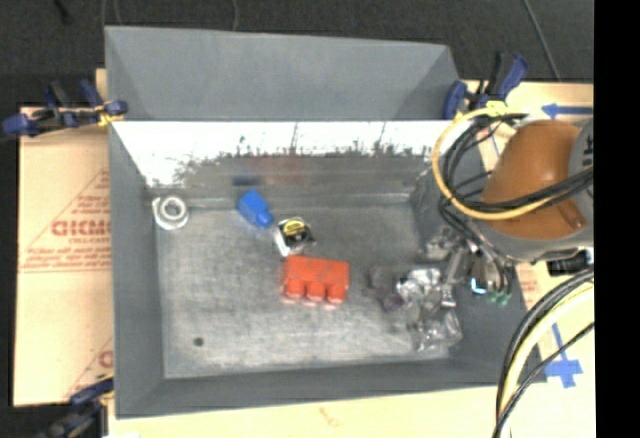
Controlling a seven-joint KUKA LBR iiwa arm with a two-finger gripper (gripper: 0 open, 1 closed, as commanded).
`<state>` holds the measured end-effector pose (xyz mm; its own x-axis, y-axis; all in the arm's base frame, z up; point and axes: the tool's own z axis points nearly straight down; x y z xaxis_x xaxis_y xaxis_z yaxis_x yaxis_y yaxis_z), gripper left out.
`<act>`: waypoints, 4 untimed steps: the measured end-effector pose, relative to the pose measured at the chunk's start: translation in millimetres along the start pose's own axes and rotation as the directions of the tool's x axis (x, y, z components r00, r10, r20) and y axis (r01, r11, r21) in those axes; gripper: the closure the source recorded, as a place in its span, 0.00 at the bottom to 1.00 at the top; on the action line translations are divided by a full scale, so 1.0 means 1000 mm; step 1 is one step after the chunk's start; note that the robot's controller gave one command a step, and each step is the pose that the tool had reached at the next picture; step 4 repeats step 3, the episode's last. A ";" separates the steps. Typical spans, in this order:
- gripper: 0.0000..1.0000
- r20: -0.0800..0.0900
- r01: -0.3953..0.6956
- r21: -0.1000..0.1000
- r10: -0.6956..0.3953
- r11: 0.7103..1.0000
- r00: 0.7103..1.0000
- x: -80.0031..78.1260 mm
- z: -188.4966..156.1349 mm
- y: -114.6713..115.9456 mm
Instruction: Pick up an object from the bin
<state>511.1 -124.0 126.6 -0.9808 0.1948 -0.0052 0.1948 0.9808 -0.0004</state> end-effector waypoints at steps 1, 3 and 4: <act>0.00 0.003 -0.101 -0.002 0.101 0.995 0.995 -0.007 0.055 0.003; 1.00 0.003 0.296 0.001 -0.296 0.955 0.955 0.009 -0.102 0.025; 1.00 0.003 0.296 0.001 -0.296 0.955 0.955 0.009 -0.102 0.025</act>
Offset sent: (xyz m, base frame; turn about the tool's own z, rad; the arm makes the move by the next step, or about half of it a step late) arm 0.0046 0.0019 -0.0566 0.1026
